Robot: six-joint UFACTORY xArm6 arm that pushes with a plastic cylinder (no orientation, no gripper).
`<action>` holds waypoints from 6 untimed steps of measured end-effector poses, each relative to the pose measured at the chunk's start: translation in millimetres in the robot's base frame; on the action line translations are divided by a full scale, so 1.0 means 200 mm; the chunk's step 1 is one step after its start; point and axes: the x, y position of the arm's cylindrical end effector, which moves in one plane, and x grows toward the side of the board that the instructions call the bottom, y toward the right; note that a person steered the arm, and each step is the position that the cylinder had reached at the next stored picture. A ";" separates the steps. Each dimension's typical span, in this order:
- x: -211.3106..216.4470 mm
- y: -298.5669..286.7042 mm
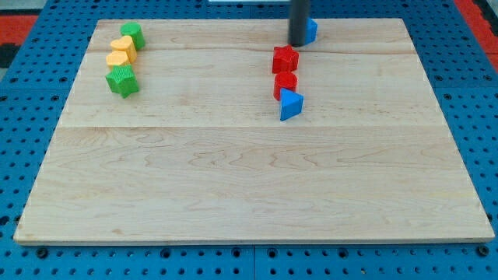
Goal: Move the red star to the left of the blue triangle
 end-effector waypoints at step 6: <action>0.34 -0.72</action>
